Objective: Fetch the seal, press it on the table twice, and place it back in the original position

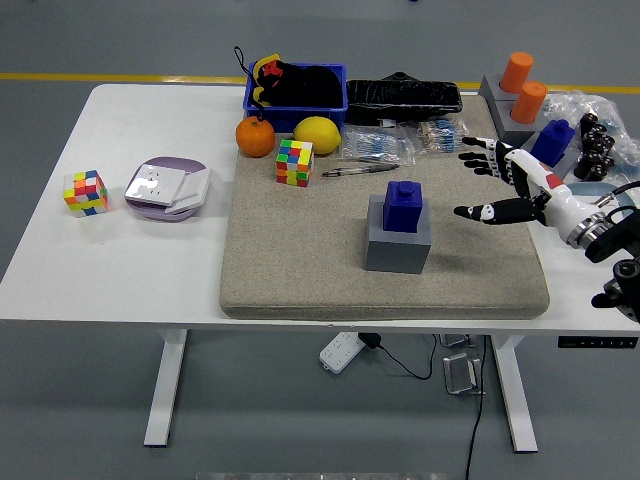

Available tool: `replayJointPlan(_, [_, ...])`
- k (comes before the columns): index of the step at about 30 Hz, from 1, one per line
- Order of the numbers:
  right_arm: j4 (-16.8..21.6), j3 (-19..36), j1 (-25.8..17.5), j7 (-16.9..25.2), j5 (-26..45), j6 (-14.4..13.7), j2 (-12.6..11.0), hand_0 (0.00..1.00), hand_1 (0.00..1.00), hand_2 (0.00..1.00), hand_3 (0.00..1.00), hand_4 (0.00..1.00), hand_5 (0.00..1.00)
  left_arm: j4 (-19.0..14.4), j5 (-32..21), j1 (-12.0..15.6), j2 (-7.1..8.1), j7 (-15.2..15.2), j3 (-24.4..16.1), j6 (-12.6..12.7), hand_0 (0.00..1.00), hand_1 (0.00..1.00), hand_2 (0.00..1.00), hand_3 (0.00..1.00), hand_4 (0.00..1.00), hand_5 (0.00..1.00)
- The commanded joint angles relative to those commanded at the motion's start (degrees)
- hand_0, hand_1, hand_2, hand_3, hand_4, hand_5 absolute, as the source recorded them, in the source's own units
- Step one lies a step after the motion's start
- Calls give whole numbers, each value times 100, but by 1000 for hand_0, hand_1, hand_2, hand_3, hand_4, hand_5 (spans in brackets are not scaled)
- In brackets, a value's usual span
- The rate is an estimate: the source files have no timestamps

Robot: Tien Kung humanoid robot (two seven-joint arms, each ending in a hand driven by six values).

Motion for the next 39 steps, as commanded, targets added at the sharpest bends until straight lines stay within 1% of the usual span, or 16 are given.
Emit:
replayJointPlan(1, [-8,-32,9,8,7,-8,8,867,851,848,909,949,2,0,-2,1,2,0,4,-1,815,815,787,836,793,404])
replayJointPlan(7, [-77,-243,61,58,52,-48,46,867,851,848,909,949,2,1,-13,6,23,1,42,-4,815,815,787,836,793,404])
replayJointPlan(8, [-85,-261,64,64,53,-54,50,859,843,834,899,926,2,1,-14,6,25,1,47,-5,815,816,787,836,794,406])
replayJointPlan(19, [-250,-572,144,209,197,-298,168,853,834,818,887,911,2,-7,-28,-31,38,-2,125,-18,815,816,787,835,795,405])
replayJointPlan(20, [-268,-594,153,219,215,-320,185,826,775,764,854,897,2,-9,-29,-36,44,-3,132,-19,815,816,786,836,796,406])
replayJointPlan(25, [-314,-689,173,230,264,-363,234,826,775,764,854,897,2,-9,-32,-39,56,-6,145,-21,815,816,786,836,796,406])
replayJointPlan(26, [-329,-718,177,233,275,-367,237,788,753,740,828,883,2,-9,-34,-36,56,-6,151,-22,815,816,788,836,796,406])
replayJointPlan(31, [-375,-828,168,244,303,-400,256,788,753,740,828,883,2,-4,-53,-11,51,-3,186,-25,815,816,788,836,796,406])
replayJointPlan(32, [-376,-844,161,250,318,-410,261,786,730,718,817,874,2,-3,-55,-5,48,-2,190,-26,815,817,787,837,797,407])
replayJointPlan(37, [-381,-886,162,268,365,-450,274,786,730,718,817,874,2,-6,-44,-8,37,-5,176,-29,815,817,787,837,797,407])
replayJointPlan(38, [-381,-892,163,271,374,-460,273,768,692,686,798,857,2,-8,-40,-12,36,-7,170,-29,815,816,787,837,798,407])
replayJointPlan(39, [-380,-894,163,271,376,-464,272,768,692,686,798,857,2,-8,-39,-13,35,-8,167,-28,815,816,787,837,798,407])
